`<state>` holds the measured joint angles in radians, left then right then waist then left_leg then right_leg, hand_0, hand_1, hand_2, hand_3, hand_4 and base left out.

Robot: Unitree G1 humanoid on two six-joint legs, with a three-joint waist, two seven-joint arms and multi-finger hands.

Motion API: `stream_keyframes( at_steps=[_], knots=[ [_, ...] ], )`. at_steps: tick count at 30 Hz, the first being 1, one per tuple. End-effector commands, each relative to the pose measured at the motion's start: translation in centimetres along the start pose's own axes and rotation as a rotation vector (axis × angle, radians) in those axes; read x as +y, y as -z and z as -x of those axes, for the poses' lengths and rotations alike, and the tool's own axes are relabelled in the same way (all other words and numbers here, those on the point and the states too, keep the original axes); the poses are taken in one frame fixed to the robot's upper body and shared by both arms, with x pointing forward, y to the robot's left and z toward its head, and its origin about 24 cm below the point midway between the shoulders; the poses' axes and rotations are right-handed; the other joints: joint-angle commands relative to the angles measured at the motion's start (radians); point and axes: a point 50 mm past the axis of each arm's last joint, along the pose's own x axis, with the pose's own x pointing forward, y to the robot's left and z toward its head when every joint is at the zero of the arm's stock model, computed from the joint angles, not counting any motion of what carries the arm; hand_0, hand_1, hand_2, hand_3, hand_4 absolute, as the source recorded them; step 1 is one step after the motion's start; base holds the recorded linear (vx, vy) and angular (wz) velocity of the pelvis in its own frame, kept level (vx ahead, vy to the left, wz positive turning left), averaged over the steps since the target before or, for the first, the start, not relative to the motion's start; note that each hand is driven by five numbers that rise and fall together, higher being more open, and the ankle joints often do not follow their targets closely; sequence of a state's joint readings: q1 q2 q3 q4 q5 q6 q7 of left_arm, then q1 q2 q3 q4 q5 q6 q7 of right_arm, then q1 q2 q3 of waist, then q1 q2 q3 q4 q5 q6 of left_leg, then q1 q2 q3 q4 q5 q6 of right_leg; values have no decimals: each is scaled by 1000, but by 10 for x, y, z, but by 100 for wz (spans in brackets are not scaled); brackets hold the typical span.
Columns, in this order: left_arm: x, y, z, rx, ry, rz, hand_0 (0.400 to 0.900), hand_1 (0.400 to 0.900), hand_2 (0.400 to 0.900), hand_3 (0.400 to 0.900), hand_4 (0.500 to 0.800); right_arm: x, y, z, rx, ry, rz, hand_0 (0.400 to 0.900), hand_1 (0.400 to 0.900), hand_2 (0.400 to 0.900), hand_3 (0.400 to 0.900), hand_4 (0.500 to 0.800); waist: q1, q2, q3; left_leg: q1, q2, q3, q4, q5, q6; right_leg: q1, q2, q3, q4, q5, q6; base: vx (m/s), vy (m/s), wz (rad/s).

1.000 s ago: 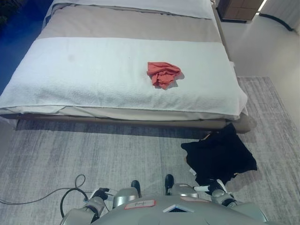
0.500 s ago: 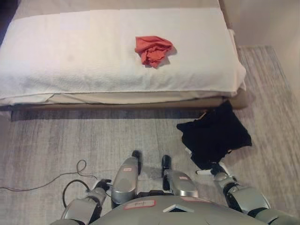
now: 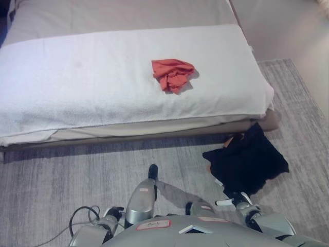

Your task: Put the clothes on the bed into the basket.

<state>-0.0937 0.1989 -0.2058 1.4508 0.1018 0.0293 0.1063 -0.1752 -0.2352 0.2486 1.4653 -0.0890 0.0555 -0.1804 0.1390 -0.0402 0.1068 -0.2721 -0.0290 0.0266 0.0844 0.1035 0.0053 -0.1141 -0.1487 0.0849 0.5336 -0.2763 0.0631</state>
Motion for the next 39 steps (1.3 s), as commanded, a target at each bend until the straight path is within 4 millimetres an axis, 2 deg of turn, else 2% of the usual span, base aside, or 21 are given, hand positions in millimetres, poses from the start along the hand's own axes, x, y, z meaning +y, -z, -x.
stream_keyframes(
  at_steps=[1,2,3,4,6,9,13,16,18,19,21,22,24,26,28,29,31,33,35,37,39],
  knots=[
    [33,-7,-1,-20,-90,-13,900,900,900,900,800,-26,-26,-2,-100,75,-31,900,900,900,900,800,-39,32,30,-9,-27,-52,-23,41,33,100,105,-19,57,387,13,547,317,67],
    [36,-8,-1,-22,-97,-18,900,900,900,900,800,-24,-25,-2,-96,66,-39,900,900,900,900,800,-64,39,50,55,-44,-73,-57,33,43,47,144,-36,75,340,11,559,265,60],
    [38,-9,-1,-21,-100,-24,900,900,900,900,800,-22,-21,-2,-82,61,-49,900,900,900,900,800,-72,51,51,94,-43,-77,-80,27,44,12,146,-85,39,324,8,544,197,40],
    [38,-11,-1,-24,-99,-37,900,900,900,900,800,-20,-14,-2,-60,56,-60,900,900,900,900,800,-98,59,64,170,-42,-92,-121,10,38,-20,104,-184,-26,231,-11,539,133,32],
    [35,-10,-1,-18,-86,-48,900,900,900,900,800,-19,-6,-2,-36,52,-67,900,900,900,900,800,-125,71,64,241,-33,-108,-150,-10,26,-60,85,-248,-157,223,-11,523,36,36],
    [27,-8,-1,-16,-59,-68,900,900,900,900,800,-16,5,-2,0,43,-74,900,900,900,900,800,-178,56,75,340,-47,-145,-172,-74,9,-127,57,-223,-439,353,40,568,-87,55],
    [20,-2,-1,-1,-32,-59,900,900,900,900,800,-15,15,-2,32,44,-53,900,900,900,900,800,-204,44,75,434,-37,-168,-172,-156,-11,-168,14,-238,-591,476,91,504,-152,27],
    [14,10,0,39,-13,-59,900,900,900,900,800,-17,12,-2,20,51,-7,900,900,900,900,800,-198,27,42,496,-31,-181,-172,-212,-18,-138,6,-264,-591,507,86,442,-256,5],
    [10,13,0,44,-7,-61,900,900,900,900,800,-21,-1,-2,-36,69,47,900,900,900,900,800,-201,35,13,525,5,-183,-172,-214,-29,-122,36,-247,-568,497,65,452,-305,9],
    [8,14,0,46,-10,-60,900,900,900,900,800,-23,-6,-2,-53,73,78,900,900,900,900,800,-198,45,7,519,23,-172,-142,-193,-43,-106,51,-244,-556,481,55,390,-284,9],
    [8,5,0,17,-19,-92,900,900,900,900,800,-29,-14,-3,-80,95,122,900,900,900,900,800,-194,54,5,477,26,-162,2,-126,-68,-71,67,-245,-545,453,32,290,-254,-4],
    [8,-6,-1,-10,-32,-108,900,900,900,900,800,-31,-28,-2,-123,120,177,900,900,900,900,800,-184,56,16,438,21,-156,101,-80,-89,-37,77,-249,-547,433,17,250,-272,-5],
    [11,-10,-1,-17,-58,-75,900,900,900,900,800,-43,-50,0,-187,170,232,900,900,900,900,800,-163,29,42,334,-8,-150,282,-22,-106,2,61,-237,-543,402,-6,219,-259,-16],
    [14,-21,-1,-42,-89,-49,900,900,900,900,800,-53,-85,6,-291,222,284,900,900,900,900,800,-139,8,68,235,-29,-122,339,-42,-96,32,50,-226,-539,372,-18,222,-176,-31],
    [15,-25,0,-49,-107,-35,900,900,900,900,800,-64,-108,11,-352,276,318,900,900,900,900,800,-120,3,79,160,-2,-81,270,-81,-78,58,48,-209,-545,353,-12,250,-33,-32],
    [17,-24,0,-41,-118,-27,900,900,900,900,800,-71,-123,16,-393,309,340,900,900,900,900,800,-113,7,76,156,30,-68,187,-96,-76,69,47,-201,-550,342,-3,309,81,-34],
    [17,-18,0,-23,-132,-18,900,900,900,900,800,-88,-157,30,-501,370,361,900,900,900,900,800,-88,41,77,136,106,-64,-28,4,-94,96,64,-181,-555,320,11,302,140,-44],
    [15,-11,0,0,-133,-17,900,900,900,900,800,-99,-184,44,-588,426,406,900,900,900,900,800,-70,72,86,118,142,-73,-144,77,-116,118,69,-172,-552,293,20,220,125,-37],
    [11,-3,0,11,-119,-15,900,900,900,900,800,-100,-224,71,-752,462,457,900,900,900,900,800,-78,89,83,152,144,-67,-138,57,-120,121,65,-163,-549,285,27,128,109,-30],
    [15,-11,0,-12,-138,-22,900,900,900,900,800,-100,-259,100,-890,504,476,900,900,900,900,800,-82,90,84,158,134,-57,-154,53,-120,101,60,-152,-559,300,28,22,104,-31],
    [17,-19,0,-27,-149,-2,900,900,900,900,800,-92,-281,119,-972,509,490,900,900,900,900,800,-78,81,87,159,127,-49,-168,48,-115,87,55,-140,-574,313,32,31,86,-24]
  ],
)
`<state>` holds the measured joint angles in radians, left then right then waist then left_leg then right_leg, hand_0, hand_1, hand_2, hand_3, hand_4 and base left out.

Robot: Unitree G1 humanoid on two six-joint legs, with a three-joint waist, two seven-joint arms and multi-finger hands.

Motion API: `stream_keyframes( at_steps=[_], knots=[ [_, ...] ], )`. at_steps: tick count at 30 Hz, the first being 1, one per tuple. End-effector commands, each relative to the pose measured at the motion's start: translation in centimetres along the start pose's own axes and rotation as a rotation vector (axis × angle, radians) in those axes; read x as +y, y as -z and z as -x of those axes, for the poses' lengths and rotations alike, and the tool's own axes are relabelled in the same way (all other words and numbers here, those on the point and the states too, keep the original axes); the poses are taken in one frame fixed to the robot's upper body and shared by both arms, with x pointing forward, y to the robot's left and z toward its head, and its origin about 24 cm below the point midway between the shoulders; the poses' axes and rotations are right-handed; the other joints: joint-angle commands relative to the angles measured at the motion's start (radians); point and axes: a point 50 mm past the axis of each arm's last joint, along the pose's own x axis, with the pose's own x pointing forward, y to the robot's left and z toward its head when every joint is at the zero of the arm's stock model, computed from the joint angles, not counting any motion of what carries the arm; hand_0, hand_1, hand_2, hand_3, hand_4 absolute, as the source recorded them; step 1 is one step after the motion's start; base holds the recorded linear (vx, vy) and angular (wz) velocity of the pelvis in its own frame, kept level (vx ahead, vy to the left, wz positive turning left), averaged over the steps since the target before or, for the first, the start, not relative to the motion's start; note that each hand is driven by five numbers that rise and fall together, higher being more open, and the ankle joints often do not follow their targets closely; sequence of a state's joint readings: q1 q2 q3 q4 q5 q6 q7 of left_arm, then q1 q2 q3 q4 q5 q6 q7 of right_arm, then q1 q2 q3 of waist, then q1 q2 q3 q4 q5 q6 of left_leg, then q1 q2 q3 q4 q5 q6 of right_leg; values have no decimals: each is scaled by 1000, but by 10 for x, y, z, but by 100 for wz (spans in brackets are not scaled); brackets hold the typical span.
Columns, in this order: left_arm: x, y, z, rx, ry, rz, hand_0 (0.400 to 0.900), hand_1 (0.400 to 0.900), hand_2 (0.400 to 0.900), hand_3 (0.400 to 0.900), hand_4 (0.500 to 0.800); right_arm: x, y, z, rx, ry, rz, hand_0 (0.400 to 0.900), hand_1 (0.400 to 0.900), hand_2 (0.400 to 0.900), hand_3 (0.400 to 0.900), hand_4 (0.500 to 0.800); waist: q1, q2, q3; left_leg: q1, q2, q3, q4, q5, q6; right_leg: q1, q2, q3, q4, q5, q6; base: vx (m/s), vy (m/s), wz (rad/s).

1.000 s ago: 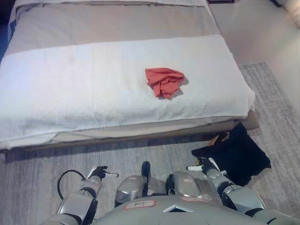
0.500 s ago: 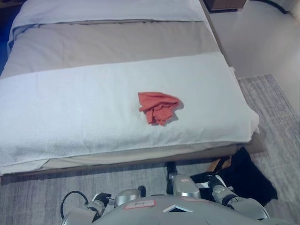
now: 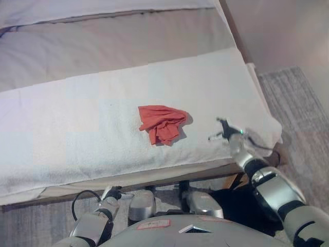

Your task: Put the clothes on the bed into the basket.

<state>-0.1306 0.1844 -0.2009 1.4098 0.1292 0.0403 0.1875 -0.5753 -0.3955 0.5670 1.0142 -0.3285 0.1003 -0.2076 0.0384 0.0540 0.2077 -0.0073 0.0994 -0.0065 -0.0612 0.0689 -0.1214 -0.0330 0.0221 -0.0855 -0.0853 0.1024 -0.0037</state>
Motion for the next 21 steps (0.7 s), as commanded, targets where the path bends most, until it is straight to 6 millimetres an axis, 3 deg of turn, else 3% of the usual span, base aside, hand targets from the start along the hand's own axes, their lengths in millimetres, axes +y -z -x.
stream_keyframes(
  at_steps=[1,4,8,13,19,21],
  knots=[
    [16,4,-2,47,-77,15,900,900,900,900,800,-43,-76,-11,-229,134,30,900,900,900,900,800,25,-20,-9,-110,-3,-16,-26,81,15,-3,-118,35,38,-60,102,-8,51,-6],
    [26,-15,-3,8,-108,26,900,900,900,900,800,-69,-103,-14,-278,196,17,900,900,900,900,800,35,-38,27,-143,-2,-12,-25,93,14,-50,-120,34,52,-52,101,-68,19,5],
    [39,-14,-4,18,-148,60,900,900,900,900,800,-84,-138,-10,-363,224,2,900,900,900,900,800,51,-62,66,-169,-1,-29,-22,95,19,-88,-120,24,69,-47,101,-35,-3,12],
    [54,-18,-4,12,-193,85,900,900,900,900,800,-86,-166,-7,-410,203,-21,900,900,900,900,800,74,-80,100,-195,-6,-52,-20,101,22,-118,-118,8,91,-47,100,-14,-6,16],
    [69,-30,-4,-19,-236,102,900,900,900,900,800,-75,-180,-5,-416,154,-54,900,900,900,900,800,94,-89,128,-223,-4,-77,-14,109,23,-142,-117,-8,108,-49,100,-38,-6,14],
    [83,-40,-3,-46,-272,118,900,900,900,900,800,-78,-189,-3,-426,149,-66,900,900,900,900,800,109,-90,159,-255,-2,-94,-7,119,22,-175,-113,-16,130,-51,99,-99,-12,19]
  ],
)
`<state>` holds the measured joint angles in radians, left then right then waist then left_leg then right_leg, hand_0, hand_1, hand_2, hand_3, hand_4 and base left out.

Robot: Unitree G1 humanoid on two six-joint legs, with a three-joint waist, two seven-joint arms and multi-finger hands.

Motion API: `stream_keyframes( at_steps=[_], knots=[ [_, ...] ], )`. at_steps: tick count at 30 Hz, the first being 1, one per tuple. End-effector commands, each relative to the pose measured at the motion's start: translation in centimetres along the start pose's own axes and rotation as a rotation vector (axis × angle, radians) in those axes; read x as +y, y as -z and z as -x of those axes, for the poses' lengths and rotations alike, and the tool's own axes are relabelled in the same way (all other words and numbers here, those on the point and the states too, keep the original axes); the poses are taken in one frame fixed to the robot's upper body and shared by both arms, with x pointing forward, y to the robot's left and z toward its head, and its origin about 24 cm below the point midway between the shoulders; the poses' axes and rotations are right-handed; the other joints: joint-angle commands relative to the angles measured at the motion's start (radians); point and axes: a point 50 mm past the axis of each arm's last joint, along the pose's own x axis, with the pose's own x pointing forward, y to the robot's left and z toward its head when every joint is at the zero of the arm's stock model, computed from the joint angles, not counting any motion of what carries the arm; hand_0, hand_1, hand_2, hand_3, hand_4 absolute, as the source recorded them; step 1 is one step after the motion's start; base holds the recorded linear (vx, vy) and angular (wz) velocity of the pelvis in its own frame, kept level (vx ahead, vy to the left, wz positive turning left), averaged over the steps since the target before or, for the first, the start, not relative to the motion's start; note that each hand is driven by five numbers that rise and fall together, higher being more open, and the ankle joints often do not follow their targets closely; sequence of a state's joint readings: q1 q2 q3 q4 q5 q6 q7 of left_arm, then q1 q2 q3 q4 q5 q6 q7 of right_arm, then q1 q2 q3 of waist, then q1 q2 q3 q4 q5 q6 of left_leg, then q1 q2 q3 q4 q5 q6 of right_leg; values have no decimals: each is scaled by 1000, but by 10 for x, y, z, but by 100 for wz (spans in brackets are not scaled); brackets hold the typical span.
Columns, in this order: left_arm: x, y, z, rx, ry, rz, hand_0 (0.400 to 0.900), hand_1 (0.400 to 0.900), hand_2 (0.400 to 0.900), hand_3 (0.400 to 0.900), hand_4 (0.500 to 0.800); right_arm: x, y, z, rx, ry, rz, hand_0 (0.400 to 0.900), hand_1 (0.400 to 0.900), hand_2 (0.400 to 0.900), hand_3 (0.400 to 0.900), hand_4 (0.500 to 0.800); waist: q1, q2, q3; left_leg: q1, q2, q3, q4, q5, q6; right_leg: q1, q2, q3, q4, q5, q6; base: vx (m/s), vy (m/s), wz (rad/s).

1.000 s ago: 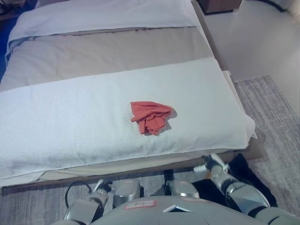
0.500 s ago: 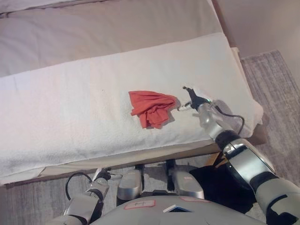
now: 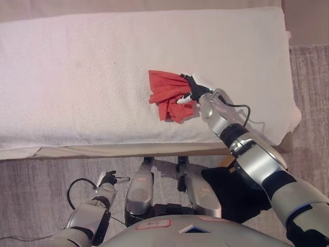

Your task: Put the clothes on the bed into the basket.

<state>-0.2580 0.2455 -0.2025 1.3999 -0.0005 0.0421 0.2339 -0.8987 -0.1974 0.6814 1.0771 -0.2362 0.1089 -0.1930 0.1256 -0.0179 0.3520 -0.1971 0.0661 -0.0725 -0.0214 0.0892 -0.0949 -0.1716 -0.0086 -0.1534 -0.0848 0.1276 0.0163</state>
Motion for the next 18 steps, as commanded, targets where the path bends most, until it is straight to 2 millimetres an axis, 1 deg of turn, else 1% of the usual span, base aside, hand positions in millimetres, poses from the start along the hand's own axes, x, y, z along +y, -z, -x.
stream_keyframes(
  at_steps=[1,3,7,11,13,16,17,18],
  knots=[
    [45,-3,-6,25,-154,-13,900,900,900,900,800,-41,-55,-12,-128,105,-9,900,900,900,900,800,26,-19,28,-78,32,-37,-44,102,-5,-49,-83,49,138,-77,79,-92,-10,17],
    [54,-9,-6,10,-179,-1,900,900,900,900,800,-48,-60,-12,-136,119,-17,900,900,900,900,800,33,-20,47,-101,33,-50,-40,110,-5,-76,-82,44,156,-78,78,-82,-7,13],
    [61,-19,-7,-11,-203,33,900,900,900,900,800,-60,-65,-13,-145,149,-53,900,900,900,900,800,44,-16,90,-161,30,-73,-15,122,-4,-126,-84,24,197,-84,74,-87,2,16],
    [60,-23,-6,-27,-203,52,900,900,900,900,800,-70,-68,-15,-136,180,-66,900,900,900,900,800,54,-11,123,-220,19,-90,28,123,-1,-175,-91,7,229,-91,71,-79,8,13],
    [60,-28,-6,-42,-205,65,900,900,900,900,800,-79,-76,-15,-153,203,-66,900,900,900,900,800,60,-8,138,-255,13,-98,53,122,0,-206,-94,2,255,-96,70,-88,4,7],
    [60,-37,-6,-70,-207,81,900,900,900,900,800,-91,-77,-15,-152,236,-69,900,900,900,900,800,65,0,153,-304,0,-105,96,118,1,-247,-100,-3,293,-105,70,-61,12,6],
    [60,-37,-6,-70,-207,81,900,900,900,900,800,-91,-77,-15,-152,236,-69,900,900,900,900,800,65,-1,151,-307,-1,-105,98,117,1,-250,-101,-3,295,-106,70,-71,12,12],
    [60,-42,-6,-83,-204,93,900,900,900,900,800,-101,-79,-15,-155,260,-69,900,900,900,900,800,65,6,159,-337,-12,-110,126,114,0,-271,-102,-4,315,-113,66,-56,3,14]
  ],
)
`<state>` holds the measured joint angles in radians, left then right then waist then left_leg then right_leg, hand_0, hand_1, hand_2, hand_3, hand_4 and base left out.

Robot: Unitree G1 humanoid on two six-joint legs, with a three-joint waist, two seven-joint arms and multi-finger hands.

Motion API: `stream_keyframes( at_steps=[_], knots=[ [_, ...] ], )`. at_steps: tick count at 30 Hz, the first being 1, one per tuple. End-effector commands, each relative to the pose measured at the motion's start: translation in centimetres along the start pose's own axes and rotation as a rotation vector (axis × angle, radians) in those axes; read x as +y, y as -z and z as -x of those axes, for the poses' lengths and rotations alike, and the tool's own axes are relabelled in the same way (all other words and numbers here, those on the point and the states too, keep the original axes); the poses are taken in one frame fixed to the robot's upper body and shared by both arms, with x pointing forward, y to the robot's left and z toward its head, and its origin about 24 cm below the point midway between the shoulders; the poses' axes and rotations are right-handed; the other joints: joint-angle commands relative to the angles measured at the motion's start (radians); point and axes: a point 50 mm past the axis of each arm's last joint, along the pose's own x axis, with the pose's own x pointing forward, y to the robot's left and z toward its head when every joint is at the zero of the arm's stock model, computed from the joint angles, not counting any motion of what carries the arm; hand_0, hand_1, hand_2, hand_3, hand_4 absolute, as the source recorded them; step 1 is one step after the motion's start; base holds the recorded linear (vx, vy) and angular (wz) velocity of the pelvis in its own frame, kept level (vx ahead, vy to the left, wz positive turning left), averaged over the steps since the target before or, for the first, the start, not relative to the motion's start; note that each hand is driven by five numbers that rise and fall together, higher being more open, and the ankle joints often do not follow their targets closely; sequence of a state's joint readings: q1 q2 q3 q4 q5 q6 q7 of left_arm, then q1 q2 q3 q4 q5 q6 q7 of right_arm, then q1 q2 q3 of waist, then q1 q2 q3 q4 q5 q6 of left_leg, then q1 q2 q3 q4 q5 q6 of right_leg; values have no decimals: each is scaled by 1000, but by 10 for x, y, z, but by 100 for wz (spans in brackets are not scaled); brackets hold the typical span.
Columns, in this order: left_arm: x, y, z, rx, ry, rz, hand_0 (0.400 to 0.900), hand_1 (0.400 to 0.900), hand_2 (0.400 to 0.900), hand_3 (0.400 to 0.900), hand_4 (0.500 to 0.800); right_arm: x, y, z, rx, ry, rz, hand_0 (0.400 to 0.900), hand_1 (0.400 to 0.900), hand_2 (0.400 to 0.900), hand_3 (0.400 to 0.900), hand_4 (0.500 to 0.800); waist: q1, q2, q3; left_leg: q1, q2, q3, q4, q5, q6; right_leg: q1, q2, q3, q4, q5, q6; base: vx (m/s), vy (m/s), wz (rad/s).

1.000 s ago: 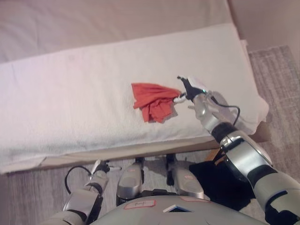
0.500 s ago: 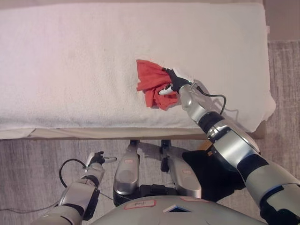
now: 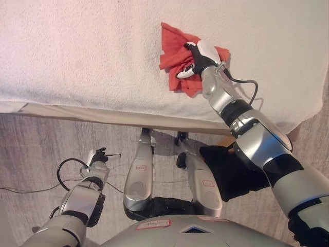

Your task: Put the clothes on the bed into the basket.

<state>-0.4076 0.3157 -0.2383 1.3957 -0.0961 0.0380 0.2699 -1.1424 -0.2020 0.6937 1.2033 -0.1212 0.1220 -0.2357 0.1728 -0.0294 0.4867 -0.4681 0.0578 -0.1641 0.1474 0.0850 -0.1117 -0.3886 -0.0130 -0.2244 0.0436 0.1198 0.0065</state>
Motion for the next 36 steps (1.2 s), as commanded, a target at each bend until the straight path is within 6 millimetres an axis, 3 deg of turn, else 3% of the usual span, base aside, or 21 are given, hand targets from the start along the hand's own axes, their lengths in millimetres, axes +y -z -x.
stream_keyframes(
  at_steps=[1,2,14,23,31,36],
  knots=[
    [20,16,-2,43,-86,11,900,900,900,900,800,-31,-46,-5,-144,83,-45,790,790,790,790,734,18,20,26,-81,-10,-23,-24,112,18,-66,-101,67,205,-113,74,-67,9,16],
    [18,17,-2,46,-79,16,900,900,900,900,800,-34,-47,-6,-145,93,-45,400,400,400,400,500,19,23,26,-87,-13,-25,-14,110,19,-72,-102,68,212,-116,72,-35,17,5],
    [12,18,-1,56,-73,39,900,900,900,900,800,-44,-51,-7,-162,143,10,400,400,400,400,500,7,37,25,-90,-20,-27,-3,104,20,-78,-99,68,238,-136,65,-4,3,-1],
    [13,36,1,106,-74,40,900,900,900,900,800,-39,-25,-6,-101,142,-25,400,400,400,400,500,-8,37,-10,-23,-21,-14,-10,85,20,-13,-98,72,215,-135,64,26,0,-3],
    [10,71,7,191,-52,53,900,900,900,900,800,-50,61,4,86,150,-12,400,400,400,400,500,-46,31,-112,157,-11,51,-83,48,29,148,-105,123,90,-94,86,106,54,-32],
    [6,79,9,215,-21,55,900,900,900,900,800,-58,112,18,203,143,22,400,400,400,400,500,-97,19,-195,266,-9,115,-132,26,38,225,-112,171,15,-63,105,107,50,-51]
  ],
)
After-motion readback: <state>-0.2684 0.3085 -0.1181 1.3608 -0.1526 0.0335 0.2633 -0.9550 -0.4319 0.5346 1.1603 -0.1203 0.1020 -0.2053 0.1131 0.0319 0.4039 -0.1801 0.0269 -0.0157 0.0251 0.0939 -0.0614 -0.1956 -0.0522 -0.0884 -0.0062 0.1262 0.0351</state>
